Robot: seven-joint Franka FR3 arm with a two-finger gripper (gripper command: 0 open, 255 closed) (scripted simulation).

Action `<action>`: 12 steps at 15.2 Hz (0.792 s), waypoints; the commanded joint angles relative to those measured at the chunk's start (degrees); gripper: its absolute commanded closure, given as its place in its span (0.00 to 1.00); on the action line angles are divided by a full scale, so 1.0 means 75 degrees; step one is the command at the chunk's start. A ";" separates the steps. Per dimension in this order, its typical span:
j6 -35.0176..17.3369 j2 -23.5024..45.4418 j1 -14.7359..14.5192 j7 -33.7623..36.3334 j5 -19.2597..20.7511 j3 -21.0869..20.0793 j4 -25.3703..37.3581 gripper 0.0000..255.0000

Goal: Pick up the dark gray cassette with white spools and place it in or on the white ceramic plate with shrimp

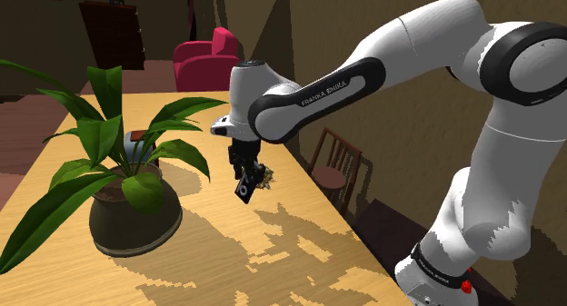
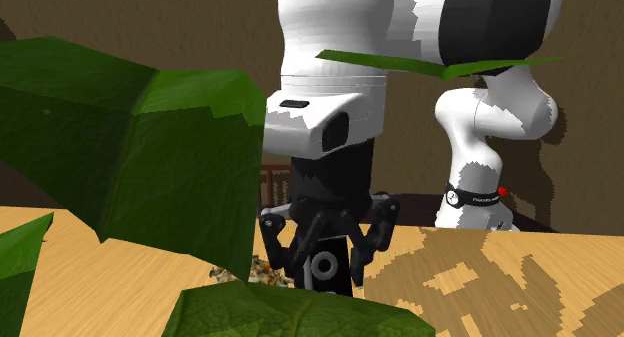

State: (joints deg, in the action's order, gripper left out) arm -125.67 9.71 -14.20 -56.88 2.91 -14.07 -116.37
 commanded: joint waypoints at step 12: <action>0.0414 0.0738 0.1241 -0.2147 -0.0059 0.0841 0.1171 1.00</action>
State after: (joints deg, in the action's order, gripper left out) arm -122.27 14.33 -5.41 -72.08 2.42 -8.11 -108.20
